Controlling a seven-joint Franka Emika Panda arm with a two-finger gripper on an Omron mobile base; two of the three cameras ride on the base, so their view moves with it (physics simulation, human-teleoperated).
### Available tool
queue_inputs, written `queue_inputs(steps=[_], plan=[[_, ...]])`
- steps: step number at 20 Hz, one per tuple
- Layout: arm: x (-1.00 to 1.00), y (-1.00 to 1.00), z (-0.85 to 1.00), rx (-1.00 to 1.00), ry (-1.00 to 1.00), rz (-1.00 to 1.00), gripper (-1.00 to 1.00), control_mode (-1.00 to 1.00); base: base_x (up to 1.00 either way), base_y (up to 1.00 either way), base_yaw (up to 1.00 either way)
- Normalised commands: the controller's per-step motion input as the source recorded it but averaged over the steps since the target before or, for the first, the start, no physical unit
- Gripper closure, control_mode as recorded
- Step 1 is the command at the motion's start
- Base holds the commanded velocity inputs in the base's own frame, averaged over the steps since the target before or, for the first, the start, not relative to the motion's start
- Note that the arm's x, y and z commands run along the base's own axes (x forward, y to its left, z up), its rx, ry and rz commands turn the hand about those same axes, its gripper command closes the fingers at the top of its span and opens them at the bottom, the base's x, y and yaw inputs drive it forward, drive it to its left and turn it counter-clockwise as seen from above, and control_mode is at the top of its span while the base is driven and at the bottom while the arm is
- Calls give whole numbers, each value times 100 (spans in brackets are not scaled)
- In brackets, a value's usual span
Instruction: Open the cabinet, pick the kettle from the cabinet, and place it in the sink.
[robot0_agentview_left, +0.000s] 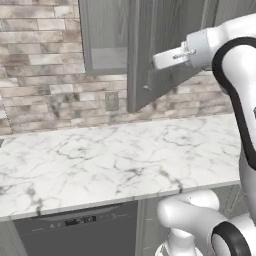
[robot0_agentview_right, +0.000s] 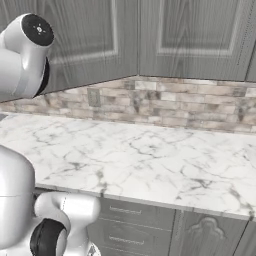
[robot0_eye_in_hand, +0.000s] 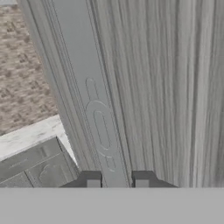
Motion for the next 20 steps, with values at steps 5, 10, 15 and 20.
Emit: queue_inputs(steps=[5,10,15,20], plan=[[-45,-44,0,0,0,6,100,-100,0,0,0],[-39,-43,0,0,0,7,100,-100,0,0,0],[-39,-47,0,2,0,9,100,-100,0,0,0],[-33,-31,-5,3,1,6,-100,-100,0,0,0]])
